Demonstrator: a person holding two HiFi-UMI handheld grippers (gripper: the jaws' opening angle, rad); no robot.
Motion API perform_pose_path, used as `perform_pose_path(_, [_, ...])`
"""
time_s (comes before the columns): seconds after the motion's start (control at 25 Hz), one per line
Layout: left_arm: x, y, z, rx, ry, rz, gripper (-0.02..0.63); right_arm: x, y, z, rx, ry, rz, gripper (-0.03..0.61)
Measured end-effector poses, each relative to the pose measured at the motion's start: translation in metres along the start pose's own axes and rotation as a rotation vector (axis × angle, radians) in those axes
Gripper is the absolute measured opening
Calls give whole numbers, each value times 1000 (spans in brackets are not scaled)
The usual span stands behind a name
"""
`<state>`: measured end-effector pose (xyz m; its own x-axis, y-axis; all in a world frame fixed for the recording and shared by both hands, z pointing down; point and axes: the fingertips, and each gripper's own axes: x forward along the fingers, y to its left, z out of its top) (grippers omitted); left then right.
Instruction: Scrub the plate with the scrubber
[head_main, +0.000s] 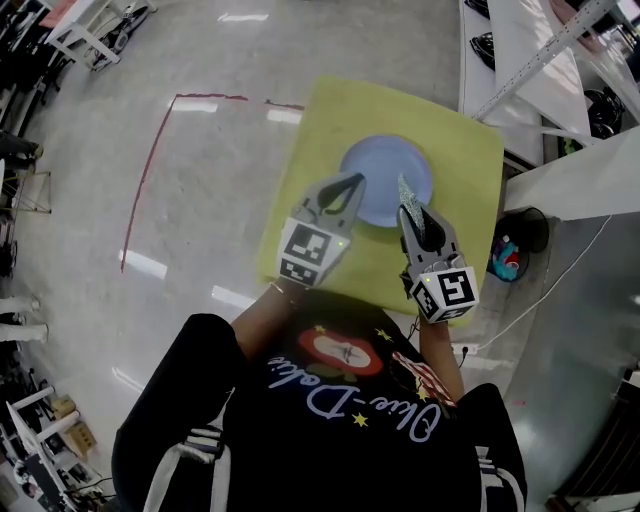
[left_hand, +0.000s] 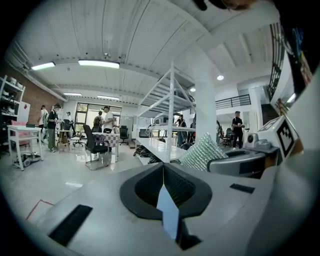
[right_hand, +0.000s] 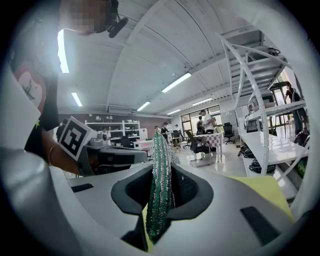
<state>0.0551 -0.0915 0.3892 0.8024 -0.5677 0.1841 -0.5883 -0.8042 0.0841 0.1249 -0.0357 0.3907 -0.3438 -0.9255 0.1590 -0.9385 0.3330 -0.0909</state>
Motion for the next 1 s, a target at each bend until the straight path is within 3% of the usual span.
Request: perform_pose_path(1.0, [0, -1, 5, 6, -4, 6, 3, 6, 1, 8, -21, -8, 9, 60])
